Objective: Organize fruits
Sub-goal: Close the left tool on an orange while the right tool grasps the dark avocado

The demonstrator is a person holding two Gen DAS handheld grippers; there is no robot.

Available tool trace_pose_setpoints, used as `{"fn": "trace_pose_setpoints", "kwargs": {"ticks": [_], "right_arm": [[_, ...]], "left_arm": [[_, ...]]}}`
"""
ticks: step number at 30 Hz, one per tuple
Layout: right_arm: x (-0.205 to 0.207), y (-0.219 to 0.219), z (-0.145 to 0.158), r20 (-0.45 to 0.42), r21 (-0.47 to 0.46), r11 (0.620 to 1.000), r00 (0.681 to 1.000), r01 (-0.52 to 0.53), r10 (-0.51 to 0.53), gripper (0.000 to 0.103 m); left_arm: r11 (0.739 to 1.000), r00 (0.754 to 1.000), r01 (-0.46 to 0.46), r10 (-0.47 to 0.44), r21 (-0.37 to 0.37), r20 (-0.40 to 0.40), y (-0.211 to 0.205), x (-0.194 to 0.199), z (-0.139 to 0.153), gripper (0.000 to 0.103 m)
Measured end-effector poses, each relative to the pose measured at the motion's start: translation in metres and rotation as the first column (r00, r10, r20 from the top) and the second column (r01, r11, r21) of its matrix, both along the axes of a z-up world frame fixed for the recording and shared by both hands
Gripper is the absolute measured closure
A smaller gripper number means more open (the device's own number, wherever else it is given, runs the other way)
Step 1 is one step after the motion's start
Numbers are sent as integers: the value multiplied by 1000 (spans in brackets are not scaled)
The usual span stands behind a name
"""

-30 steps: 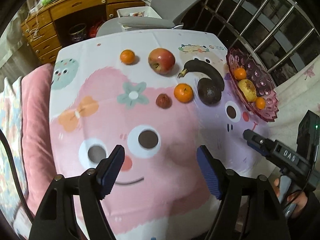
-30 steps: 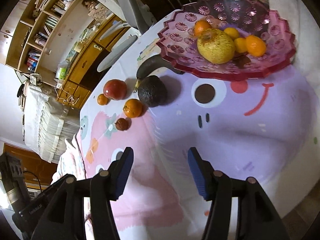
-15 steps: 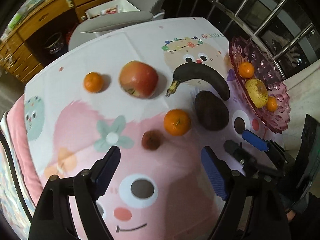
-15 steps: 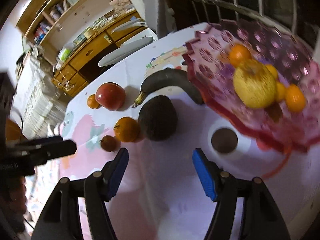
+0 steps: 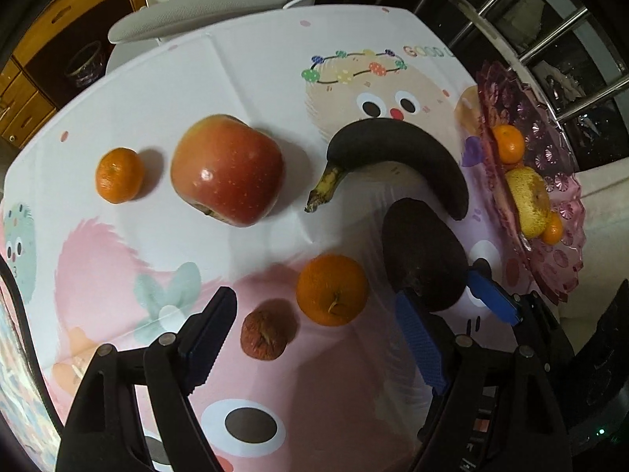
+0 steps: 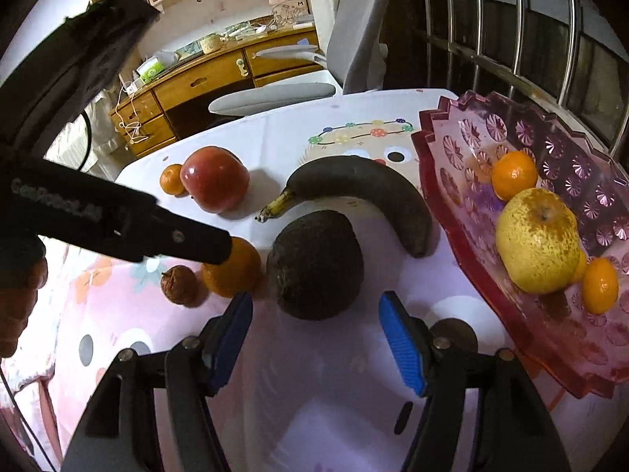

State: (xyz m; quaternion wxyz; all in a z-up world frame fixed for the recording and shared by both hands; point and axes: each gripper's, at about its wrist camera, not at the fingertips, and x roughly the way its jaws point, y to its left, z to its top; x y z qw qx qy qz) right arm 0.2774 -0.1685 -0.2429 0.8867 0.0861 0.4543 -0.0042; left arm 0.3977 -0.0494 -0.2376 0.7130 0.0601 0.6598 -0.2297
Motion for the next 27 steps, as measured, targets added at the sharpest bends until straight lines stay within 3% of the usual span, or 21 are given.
{"fn": "trace_pose_setpoints", "kwargs": {"ticks": [3,13,20,22,27], "right_arm": [[3,1,-5,4,12,1000,1000,16,-17,36],[14,6,-12,27,-10,999,999,45,-44,37],[20,6,-16,13,-18,998,998,54,-54,45],[21,6,-16,11,-19,998,998,59,-59,46],[23,6,-16,3,-20,998,998,63,-63,46]], "left_arm": [[1000,1000,4,-4,3,-15,-3,2,-9,23],[1000,999,12,-12,5,-50,-9,9,-29,41],[1000,997,19,-19,-11,-73,-14,12,-35,52],[1000,997,18,-20,-24,-81,-14,12,-35,59],[1000,996,22,-23,-20,-84,-14,11,-33,60]]}}
